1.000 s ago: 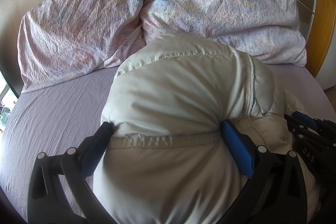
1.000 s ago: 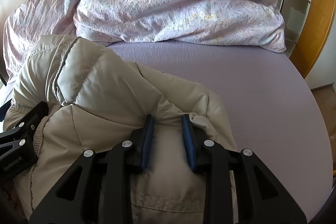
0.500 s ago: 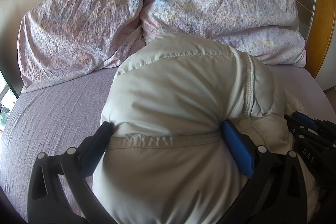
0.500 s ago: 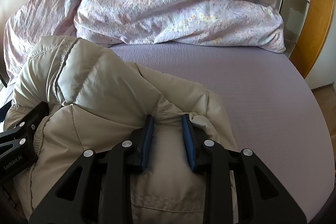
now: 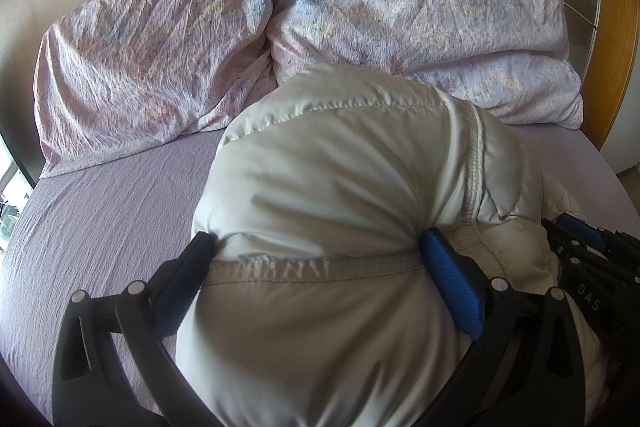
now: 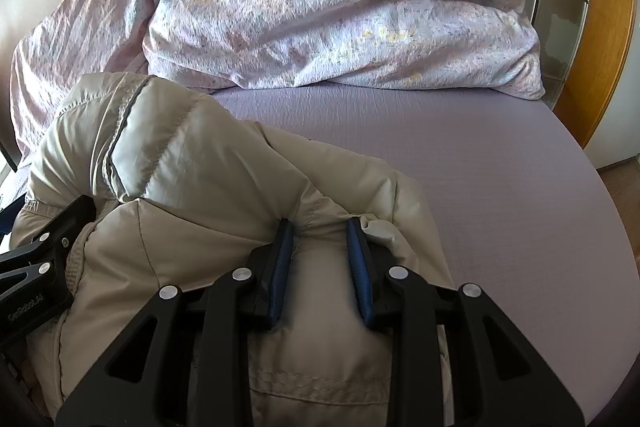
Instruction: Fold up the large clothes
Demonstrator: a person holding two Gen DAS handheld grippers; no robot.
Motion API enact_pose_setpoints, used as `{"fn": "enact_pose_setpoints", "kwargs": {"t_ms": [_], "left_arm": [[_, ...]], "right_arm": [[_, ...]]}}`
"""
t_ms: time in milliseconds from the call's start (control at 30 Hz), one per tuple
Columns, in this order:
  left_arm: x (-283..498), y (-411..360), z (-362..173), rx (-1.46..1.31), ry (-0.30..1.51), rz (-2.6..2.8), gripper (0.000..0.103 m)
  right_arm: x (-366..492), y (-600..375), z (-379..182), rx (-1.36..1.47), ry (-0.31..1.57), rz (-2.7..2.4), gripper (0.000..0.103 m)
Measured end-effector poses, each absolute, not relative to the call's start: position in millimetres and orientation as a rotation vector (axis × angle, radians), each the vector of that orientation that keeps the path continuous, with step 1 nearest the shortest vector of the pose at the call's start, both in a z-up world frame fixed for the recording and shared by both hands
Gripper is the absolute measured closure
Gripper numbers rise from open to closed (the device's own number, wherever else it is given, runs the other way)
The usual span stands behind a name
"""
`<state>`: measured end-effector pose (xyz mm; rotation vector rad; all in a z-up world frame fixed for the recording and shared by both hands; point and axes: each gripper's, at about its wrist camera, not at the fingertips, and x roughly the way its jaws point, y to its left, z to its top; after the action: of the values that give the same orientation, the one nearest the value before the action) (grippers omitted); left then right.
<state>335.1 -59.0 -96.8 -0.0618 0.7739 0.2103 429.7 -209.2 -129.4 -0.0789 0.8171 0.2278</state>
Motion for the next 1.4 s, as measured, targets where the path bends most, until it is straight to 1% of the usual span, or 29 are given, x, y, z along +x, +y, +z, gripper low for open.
{"fn": "enact_pose_setpoints", "kwargs": {"t_ms": [333,500,600,767,933,1100,1400], "left_arm": [[338,-59,-94,-0.060,0.789,0.211,0.002],[339,-61,-84,-0.019,0.818,0.215,0.002],[335,-60,-74,-0.017,0.814,0.217,0.002],[335,-53,-62,-0.024,0.777,0.218,0.002],[339,-47,-71,-0.058,0.793,0.184,0.002],[342,-34,-83,-0.144,0.818,0.150,0.002],[341,-38,-92,-0.110,0.804,0.161,0.002]], "right_arm": [[431,-208,-128,-0.094,0.830,0.233,0.073],[436,-205,-112,-0.128,0.910,0.228,0.072],[432,-217,-98,-0.057,0.923,0.263,0.064],[403,-235,-90,0.024,0.871,0.299,0.063],[400,-238,-101,0.059,0.885,0.294,0.062],[404,-231,-109,0.034,0.888,0.290,0.060],[402,-229,-115,0.041,0.871,0.265,0.060]]}}
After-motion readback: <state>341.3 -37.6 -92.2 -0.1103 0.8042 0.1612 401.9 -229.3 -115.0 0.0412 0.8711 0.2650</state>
